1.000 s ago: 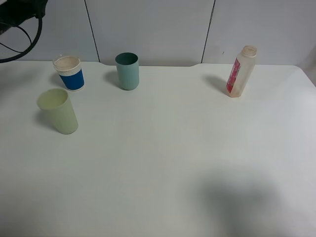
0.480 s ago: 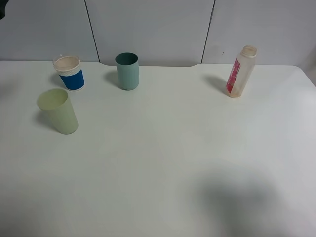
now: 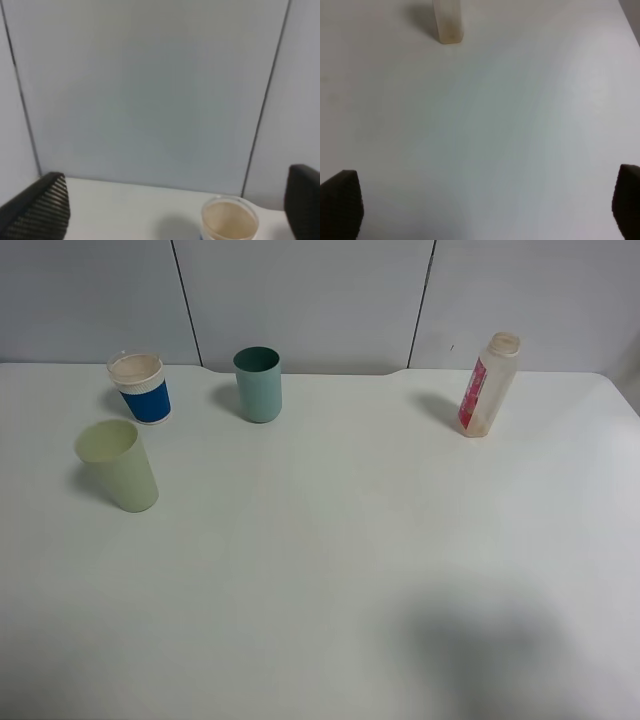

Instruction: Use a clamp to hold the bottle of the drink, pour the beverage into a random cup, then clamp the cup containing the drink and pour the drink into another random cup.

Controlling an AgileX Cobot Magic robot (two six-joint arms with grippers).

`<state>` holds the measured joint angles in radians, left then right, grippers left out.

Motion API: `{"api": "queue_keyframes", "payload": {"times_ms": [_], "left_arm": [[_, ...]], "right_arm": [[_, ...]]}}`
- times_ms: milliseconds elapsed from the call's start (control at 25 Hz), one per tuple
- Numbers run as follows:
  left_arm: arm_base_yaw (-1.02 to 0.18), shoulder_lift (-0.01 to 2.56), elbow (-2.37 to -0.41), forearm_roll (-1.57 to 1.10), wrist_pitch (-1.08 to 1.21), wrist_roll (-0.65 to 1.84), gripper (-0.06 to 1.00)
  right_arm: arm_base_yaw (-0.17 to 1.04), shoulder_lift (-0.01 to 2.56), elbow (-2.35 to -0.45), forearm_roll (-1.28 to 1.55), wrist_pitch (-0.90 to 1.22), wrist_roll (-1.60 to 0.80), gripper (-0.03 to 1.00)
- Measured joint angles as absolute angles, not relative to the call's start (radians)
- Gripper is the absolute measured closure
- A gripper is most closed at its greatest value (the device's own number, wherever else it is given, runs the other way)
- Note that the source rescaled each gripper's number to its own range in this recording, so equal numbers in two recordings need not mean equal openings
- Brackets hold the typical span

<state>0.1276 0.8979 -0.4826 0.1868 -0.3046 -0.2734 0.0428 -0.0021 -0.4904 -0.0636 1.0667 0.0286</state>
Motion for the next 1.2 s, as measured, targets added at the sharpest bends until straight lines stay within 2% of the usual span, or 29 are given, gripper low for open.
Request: {"api": "queue_keyframes", "payload": {"times_ms": [240,640,840,920,1200], "left_arm": [[0.128,0.596,-0.483,0.132,-0.042,-0.197,0.4],[0.128,0.251,-0.483,0.105,0.464,-0.174,0.4],[0.128,0.183,-0.483,0.105,0.579,-0.168,0.4],[0.128,0.122,-0.487,0.109,0.71,-0.166,0.4],[0.128,0.112,-0.533,0.109,0.879,-0.166,0.4]], "right_arm": [[0.043,-0.002,-0.49,-0.064,1.067,0.029,-0.03],[0.043,-0.002,-0.49,-0.064,1.067,0.029,-0.03],[0.043,-0.002,-0.49,-0.064,1.067,0.029,-0.03],[0.043,-0.002,-0.49,-0.064,1.067,0.029,-0.03],[0.043,-0.002,-0.49,-0.064,1.067,0.029,-0.03]]}}
